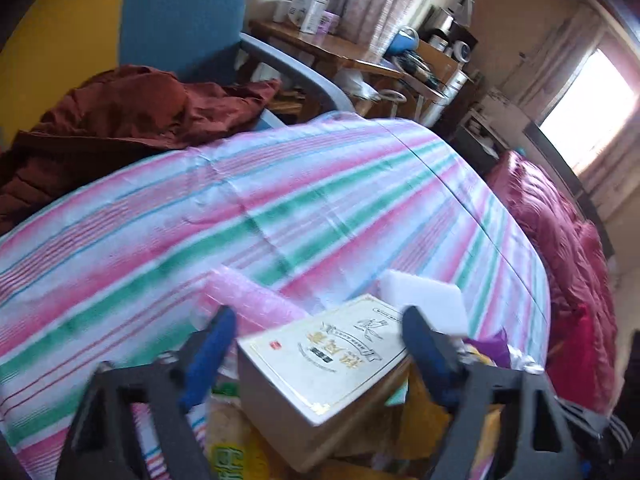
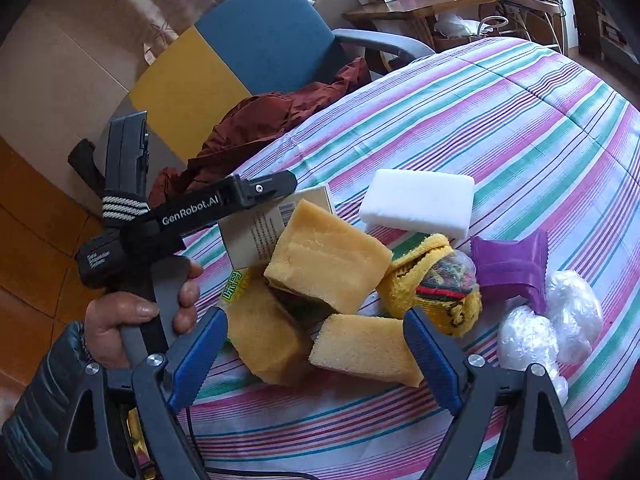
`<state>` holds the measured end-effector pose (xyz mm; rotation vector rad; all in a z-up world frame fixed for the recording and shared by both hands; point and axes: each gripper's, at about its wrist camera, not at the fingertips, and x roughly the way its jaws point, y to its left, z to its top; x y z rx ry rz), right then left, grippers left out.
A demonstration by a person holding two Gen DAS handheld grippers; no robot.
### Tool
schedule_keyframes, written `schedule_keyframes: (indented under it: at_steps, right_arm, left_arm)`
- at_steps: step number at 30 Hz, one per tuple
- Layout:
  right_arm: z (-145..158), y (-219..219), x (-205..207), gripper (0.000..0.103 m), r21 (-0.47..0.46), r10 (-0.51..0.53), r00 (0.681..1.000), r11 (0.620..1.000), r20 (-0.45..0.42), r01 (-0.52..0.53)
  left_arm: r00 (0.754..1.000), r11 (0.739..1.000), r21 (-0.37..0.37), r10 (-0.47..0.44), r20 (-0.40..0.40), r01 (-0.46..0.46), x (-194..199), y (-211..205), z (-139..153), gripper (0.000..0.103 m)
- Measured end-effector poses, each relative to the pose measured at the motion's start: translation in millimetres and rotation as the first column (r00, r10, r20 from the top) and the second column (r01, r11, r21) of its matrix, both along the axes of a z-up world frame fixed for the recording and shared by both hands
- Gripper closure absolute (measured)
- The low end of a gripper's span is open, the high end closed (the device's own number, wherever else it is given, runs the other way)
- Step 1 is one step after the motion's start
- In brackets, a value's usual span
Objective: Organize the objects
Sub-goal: 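Grasp the white medicine box with the left tool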
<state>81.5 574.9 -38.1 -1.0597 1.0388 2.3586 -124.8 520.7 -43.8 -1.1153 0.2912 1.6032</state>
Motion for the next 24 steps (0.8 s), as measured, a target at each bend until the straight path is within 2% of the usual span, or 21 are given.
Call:
schedule_keyframes:
  at_steps: [1, 3, 5, 14, 16, 18, 20, 23, 24]
  right_arm:
    - [-0.3, 0.0, -0.1, 0.012, 0.001, -0.001, 1.0, 1.0, 0.003, 0.001]
    - [-0.6, -0.2, -0.3, 0.012, 0.007, 0.001, 1.0, 1.0, 0.009, -0.001]
    - [-0.2, -1.0, -0.9, 0.012, 0.012, 0.002, 1.0, 1.0, 0.012, -0.003]
    - [-1.8, -0.5, -0.7, 0.012, 0.035, -0.016, 0.999, 0.999, 0.044, 0.014]
    - [-1.6, 2.8, 1.7, 0.012, 0.031, -0.033, 0.999, 0.999, 0.039, 0.032]
    - [-1.0, 7.4, 5.8, 0.012, 0.019, -0.056, 0.998, 0.998, 0.027, 0.055]
    - [-0.7, 10.2, 9.1, 0.012, 0.003, -0.073, 0.997, 0.997, 0.015, 0.073]
    - [0.8, 11.0, 10.3, 0.012, 0.004, -0.085, 0.996, 0.996, 0.008, 0.085]
    - [1.3, 10.7, 10.3, 0.012, 0.006, -0.085, 0.996, 0.996, 0.006, 0.085]
  left_arm:
    - [1.0, 1.0, 0.002, -0.016, 0.007, 0.016, 4.8, -2.5, -0.3, 0.032]
    - [0.999, 0.999, 0.011, -0.051, 0.017, 0.05, 15.3, -12.2, 1.1, 0.042]
    - [0.997, 0.997, 0.016, -0.07, 0.02, 0.07, 24.1, -23.9, 4.8, 0.046]
    - [0.995, 0.997, 0.007, -0.083, 0.049, 0.082, 60.9, -85.7, 11.3, 0.047]
    - [0.996, 0.997, -0.006, -0.082, 0.018, 0.083, 69.6, -97.9, 14.3, 0.043]
    - [0.997, 0.997, -0.018, -0.077, -0.031, 0.077, 74.5, -108.4, 19.4, 0.029]
    - [0.992, 0.997, -0.022, -0.072, -0.1, 0.07, 78.9, -117.6, 28.3, 0.024]
    - [0.972, 0.994, -0.021, -0.112, -0.205, 0.11, 88.6, -123.8, 41.7, 0.011]
    - [0.961, 0.991, -0.027, -0.135, -0.242, 0.133, 93.3, -123.1, 45.1, 0.011]
